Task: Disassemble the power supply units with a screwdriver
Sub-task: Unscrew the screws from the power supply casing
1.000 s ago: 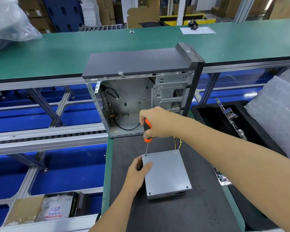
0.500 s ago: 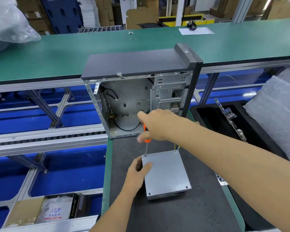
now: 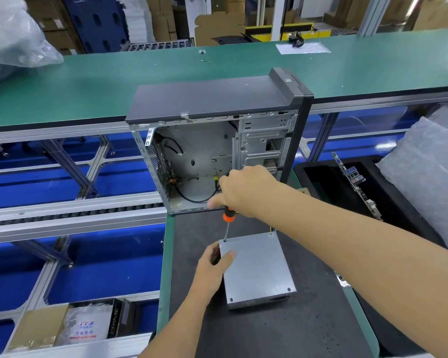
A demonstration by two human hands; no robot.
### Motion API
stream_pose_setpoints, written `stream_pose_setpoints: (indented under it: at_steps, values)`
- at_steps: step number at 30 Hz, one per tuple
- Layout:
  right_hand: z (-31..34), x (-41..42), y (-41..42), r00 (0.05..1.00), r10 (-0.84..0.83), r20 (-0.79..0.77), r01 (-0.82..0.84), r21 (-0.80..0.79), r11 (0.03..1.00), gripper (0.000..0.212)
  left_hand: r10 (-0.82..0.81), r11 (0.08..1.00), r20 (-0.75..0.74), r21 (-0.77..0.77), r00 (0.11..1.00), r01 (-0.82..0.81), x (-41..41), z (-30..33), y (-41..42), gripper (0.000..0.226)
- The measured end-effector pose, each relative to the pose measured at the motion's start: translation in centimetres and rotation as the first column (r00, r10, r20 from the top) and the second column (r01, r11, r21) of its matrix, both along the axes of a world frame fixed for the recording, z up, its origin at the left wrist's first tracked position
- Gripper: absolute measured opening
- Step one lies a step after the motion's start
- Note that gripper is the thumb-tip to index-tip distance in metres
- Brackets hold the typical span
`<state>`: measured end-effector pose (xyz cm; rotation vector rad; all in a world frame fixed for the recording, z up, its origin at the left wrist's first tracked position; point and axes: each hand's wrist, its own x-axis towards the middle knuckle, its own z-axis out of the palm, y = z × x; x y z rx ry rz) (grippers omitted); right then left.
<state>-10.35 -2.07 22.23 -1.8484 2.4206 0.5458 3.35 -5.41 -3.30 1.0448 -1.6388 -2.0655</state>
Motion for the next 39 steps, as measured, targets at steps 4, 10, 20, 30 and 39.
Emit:
stream_pose_setpoints:
  at_steps: [4, 10, 20, 30, 39]
  values:
    - [-0.3, -0.3, 0.1, 0.987, 0.022, 0.158, -0.011, -0.068, 0.998, 0.029, -0.003, 1.000, -0.004, 0.007, 1.000, 0.003, 0.0, 0.0, 0.0, 0.041]
    - [-0.7, -0.1, 0.1, 0.937, -0.040, 0.346, 0.064, -0.059, 0.996, 0.038, -0.008, 1.000, -0.016, 0.003, 1.000, 0.008, 0.0, 0.0, 0.0, 0.049]
    - [-0.8, 0.3, -0.2, 0.910, 0.025, 0.415, 0.008, -0.077, 0.997, 0.038, -0.011, 1.000, -0.011, 0.010, 1.000, 0.011, 0.0, 0.0, 0.0, 0.043]
    - [-1.1, -0.3, -0.3, 0.968, 0.069, 0.240, -0.048, -0.094, 0.994, 0.024, -0.015, 1.000, 0.000, 0.008, 1.000, 0.015, -0.1, 0.0, 0.0, 0.044]
    - [-0.9, 0.3, -0.5, 0.992, -0.037, 0.121, 0.046, -0.076, 0.996, 0.049, 0.009, 1.000, -0.010, 0.011, 1.000, -0.009, -0.1, 0.4, 0.2, 0.037]
